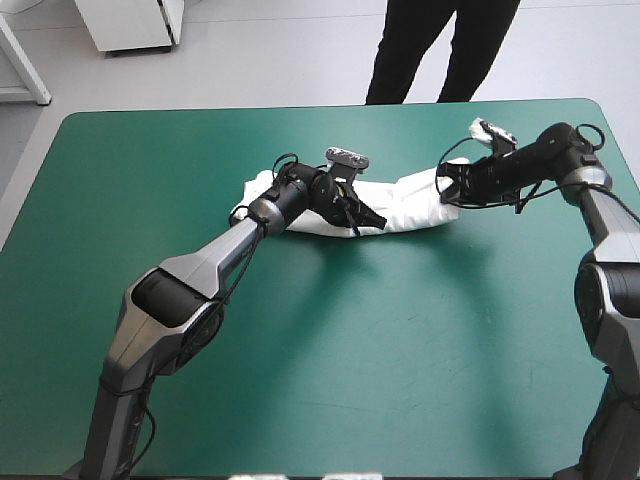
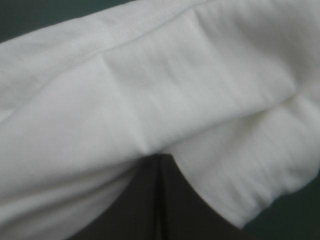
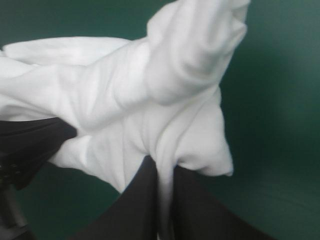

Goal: Fold the cloth

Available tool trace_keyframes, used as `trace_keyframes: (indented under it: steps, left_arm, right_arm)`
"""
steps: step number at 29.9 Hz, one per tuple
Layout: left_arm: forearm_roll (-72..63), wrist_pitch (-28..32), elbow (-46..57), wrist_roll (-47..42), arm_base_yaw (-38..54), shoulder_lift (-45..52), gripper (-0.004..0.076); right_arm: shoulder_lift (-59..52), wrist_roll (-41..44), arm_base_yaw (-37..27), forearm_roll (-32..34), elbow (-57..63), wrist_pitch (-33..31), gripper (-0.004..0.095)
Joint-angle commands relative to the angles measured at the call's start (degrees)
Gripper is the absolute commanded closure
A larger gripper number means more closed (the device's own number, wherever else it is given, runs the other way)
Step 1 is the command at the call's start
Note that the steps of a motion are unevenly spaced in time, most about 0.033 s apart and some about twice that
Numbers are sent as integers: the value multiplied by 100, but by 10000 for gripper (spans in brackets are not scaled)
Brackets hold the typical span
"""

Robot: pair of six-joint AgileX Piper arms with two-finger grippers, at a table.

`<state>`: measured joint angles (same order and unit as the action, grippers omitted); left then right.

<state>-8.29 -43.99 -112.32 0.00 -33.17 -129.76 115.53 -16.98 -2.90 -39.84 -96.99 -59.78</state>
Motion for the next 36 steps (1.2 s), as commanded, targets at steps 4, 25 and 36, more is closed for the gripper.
trace_keyframes:
  steps: [4, 25, 36]
  left_arm:
    - [-138, -241, -113, 0, -44, 271, 734]
    - [1190, -1117, 93, -922, -20, 1331, 734]
    - [1815, -742, 3268, -1676, 259, 3835, 734]
  right_arm:
    - [-840, -117, 267, -454, -794, -212, 921]
    - [-919, -68, 663, -343, -1297, -347, 921]
    - [-919, 8, 1093, -344, -1297, -180, 921]
